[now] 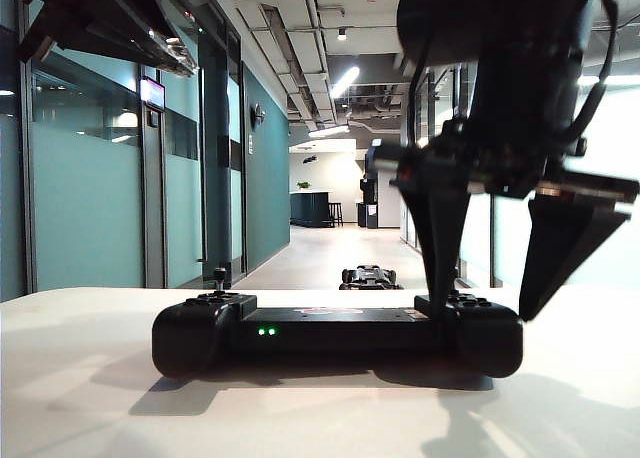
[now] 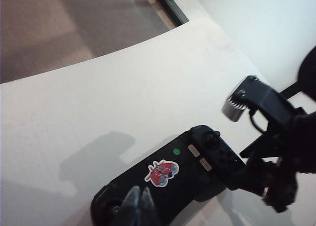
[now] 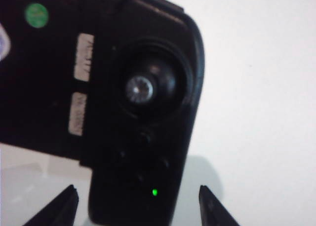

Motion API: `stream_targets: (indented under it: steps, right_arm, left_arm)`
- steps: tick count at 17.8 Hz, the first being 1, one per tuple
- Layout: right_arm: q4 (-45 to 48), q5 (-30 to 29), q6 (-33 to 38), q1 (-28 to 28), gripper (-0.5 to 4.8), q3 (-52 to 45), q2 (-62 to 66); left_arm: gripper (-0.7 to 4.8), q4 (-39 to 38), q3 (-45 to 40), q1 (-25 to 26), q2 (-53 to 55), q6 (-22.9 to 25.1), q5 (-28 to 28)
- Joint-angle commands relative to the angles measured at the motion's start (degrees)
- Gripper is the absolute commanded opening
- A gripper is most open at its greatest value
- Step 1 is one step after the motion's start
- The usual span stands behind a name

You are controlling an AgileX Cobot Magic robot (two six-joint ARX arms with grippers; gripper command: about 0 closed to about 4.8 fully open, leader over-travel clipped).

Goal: Push the left joystick on the remote control sitting on the white table forward to make the robot dog walk in a straight line until it approaches the door.

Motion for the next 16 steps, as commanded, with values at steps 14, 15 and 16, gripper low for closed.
stream_targets:
  steps: [14,15,16]
  right_arm:
    - [5.31,-0.24,-0.2,0.17,3.01,0.17,4.48]
    - [5.77,-0.24,-0.2,0.17,3.0,0.17,4.5]
    - [5.97,-0.24,-0.2,0.17,2.84,0.17,4.5]
  left_arm:
    - [-0.05,0.48,0.15,-0.07,-0.13,0.26,1.75]
    - [-0.05,0.5,0.15,-0.07,-0.13,0.28,1.75]
    - [-0.05,0.48,0.15,-0.07,-0.13,0.46,1.75]
